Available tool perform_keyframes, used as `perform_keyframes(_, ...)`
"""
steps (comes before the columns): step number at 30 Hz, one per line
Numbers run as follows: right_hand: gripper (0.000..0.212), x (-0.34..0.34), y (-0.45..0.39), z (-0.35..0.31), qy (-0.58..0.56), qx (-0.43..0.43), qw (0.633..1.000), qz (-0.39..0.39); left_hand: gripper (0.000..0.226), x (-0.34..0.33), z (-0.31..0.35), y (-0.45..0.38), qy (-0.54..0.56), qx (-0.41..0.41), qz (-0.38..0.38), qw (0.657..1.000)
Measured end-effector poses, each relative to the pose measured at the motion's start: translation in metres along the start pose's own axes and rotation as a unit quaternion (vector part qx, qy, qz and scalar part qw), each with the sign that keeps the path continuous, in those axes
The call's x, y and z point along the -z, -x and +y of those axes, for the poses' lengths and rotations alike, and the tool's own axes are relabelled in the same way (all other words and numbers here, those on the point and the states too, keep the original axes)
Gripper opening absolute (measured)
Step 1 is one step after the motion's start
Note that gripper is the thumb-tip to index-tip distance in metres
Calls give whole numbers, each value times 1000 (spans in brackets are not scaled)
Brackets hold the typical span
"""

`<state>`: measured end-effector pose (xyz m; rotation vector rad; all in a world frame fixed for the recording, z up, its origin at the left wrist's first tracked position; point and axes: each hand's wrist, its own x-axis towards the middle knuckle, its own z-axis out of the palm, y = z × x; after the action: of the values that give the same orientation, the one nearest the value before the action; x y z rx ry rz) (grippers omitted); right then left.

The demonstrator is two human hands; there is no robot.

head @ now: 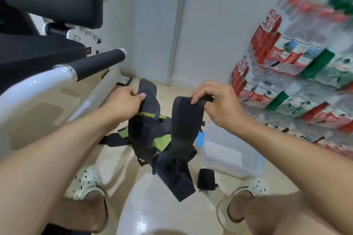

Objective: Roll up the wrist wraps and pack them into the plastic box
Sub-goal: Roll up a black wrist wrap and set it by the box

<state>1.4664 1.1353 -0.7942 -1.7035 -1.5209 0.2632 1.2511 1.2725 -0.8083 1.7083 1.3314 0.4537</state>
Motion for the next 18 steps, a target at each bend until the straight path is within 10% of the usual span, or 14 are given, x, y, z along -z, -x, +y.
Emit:
perform_keyframes(7, 18, 8, 15, 4, 39, 195, 963, 181, 32, -27, 22, 19, 155, 46, -137, 977)
perform_keyframes(18, 48, -8, 23, 25, 138, 227, 961, 76, 30, -41, 39, 19, 337, 31, -136, 931)
